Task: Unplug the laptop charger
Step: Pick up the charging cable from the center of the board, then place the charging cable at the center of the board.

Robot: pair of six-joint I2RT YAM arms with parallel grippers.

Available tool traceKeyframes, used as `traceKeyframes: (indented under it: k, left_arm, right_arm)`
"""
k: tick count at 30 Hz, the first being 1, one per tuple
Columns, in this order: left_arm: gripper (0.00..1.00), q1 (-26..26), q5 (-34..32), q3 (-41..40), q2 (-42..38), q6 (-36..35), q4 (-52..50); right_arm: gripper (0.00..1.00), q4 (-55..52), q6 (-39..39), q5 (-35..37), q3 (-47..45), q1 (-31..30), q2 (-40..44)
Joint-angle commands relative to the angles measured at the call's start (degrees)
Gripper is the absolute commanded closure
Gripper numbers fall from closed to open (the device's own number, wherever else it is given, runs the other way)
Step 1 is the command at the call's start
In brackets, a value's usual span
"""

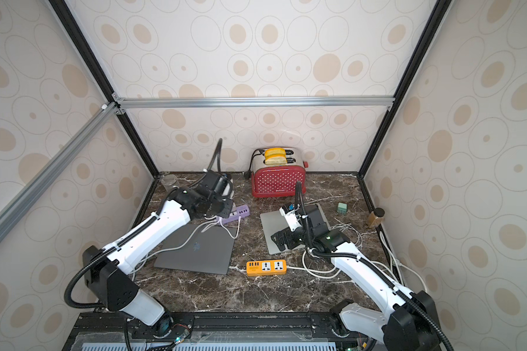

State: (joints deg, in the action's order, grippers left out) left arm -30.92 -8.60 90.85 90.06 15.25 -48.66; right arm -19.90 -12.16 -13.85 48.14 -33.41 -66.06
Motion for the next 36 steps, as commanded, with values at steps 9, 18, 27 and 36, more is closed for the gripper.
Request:
traceKeyframes:
  k: [9,18,27,36]
  left_arm:
    - [1.0,15.5,-0.3,15.2,9.0,-4.8,-5.3]
    - [1.0,21.0,-3.3,15.1,24.6,-5.0,2.8]
    - [0.96,23.1,-0.1,15.0,35.1,-3.9,6.2]
    - [0.46,23.3,-3.4,15.8,38.4,-5.5,3.5]
  right_arm:
    - [0.03,3.8,0.3,-4.8,3.3,0.4,-6.8]
    - [0.03,3.3,0.3,-5.6,4.1,0.4,-8.2]
    - [0.03,3.9,-0.5,-6.4,3.3,0.4,-7.7]
    - [0.03,3.8,-0.6,-7.9,5.0,0.4,-9.4]
